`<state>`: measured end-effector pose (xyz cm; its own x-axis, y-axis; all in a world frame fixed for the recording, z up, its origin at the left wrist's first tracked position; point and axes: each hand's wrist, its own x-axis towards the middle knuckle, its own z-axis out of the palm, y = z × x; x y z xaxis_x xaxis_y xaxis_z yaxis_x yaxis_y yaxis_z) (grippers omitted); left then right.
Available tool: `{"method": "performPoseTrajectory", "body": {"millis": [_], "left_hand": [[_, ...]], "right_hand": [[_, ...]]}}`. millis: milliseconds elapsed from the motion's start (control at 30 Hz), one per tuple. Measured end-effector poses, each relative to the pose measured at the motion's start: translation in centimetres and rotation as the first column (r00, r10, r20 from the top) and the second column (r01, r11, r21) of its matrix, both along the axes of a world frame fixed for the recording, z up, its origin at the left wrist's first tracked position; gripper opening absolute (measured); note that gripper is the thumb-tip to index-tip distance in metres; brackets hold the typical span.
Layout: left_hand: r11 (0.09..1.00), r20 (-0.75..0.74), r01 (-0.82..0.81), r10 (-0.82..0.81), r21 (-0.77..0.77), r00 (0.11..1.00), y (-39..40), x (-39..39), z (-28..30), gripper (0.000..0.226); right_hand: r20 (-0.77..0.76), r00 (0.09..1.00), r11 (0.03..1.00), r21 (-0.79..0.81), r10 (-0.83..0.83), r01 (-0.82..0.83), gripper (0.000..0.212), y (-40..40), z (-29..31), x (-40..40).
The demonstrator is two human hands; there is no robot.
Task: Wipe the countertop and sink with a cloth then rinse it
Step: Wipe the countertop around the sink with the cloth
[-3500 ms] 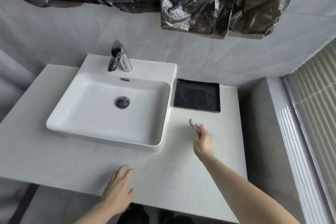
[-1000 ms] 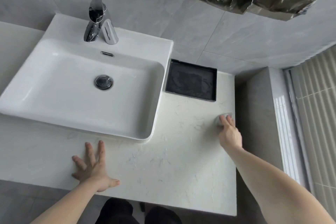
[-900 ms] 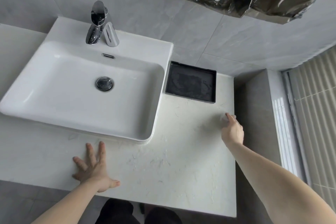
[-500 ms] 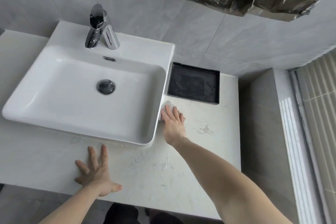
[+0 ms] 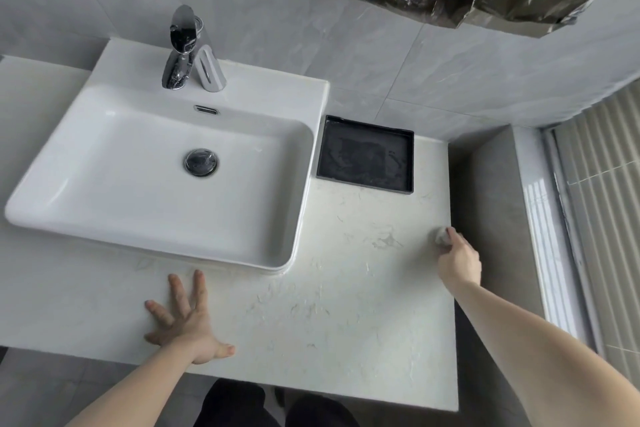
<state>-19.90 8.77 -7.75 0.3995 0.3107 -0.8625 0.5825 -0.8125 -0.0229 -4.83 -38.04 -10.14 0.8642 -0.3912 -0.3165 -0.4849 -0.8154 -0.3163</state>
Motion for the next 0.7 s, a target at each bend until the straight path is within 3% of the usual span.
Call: {"method": "performPoseTrajectory", "body": {"millis": [100,200,300,400,567,700], "left_hand": [[1.000,0.002,-0.004,0.004,-0.005,1.000,0.1,0.0,0.0,0.166],[1.000,0.006,-0.012,0.012,-0.012,1.000,0.0,0.0,0.1,0.166],[1.000,0.002,-0.007,0.007,-0.006,1.000,-0.1,0.1,0.1,0.165],[1.000,0.002,0.002,-0.002,-0.003,1.000,-0.1,0.1,0.1,0.165],[1.000,0.013,0.011,-0.011,-0.003,1.000,0.0,0.1,-0.1,0.165],[1.000,0.012,0.014,-0.014,0.003,1.000,0.0,0.0,0.0,0.166]], "right_hand": [[0.154,0.983,0.994,0.019,0.103,-0.107,0.070,2.9,0.2,0.5],[0.182,0.950,0.944,0.167,0.254,-0.284,0.073,9.2,-0.9,0.7],[0.168,0.848,0.827,0.192,0.502,-0.528,0.074,16.7,-2.2,0.0],[0.042,0.737,0.726,0.145,0.674,-0.672,0.077,22.0,-3.7,-2.2],[0.055,0.752,0.750,0.065,0.656,-0.659,0.074,20.0,-5.3,-4.7],[0.077,0.853,0.854,0.040,0.515,-0.519,0.065,13.1,-5.7,-5.8]]}}
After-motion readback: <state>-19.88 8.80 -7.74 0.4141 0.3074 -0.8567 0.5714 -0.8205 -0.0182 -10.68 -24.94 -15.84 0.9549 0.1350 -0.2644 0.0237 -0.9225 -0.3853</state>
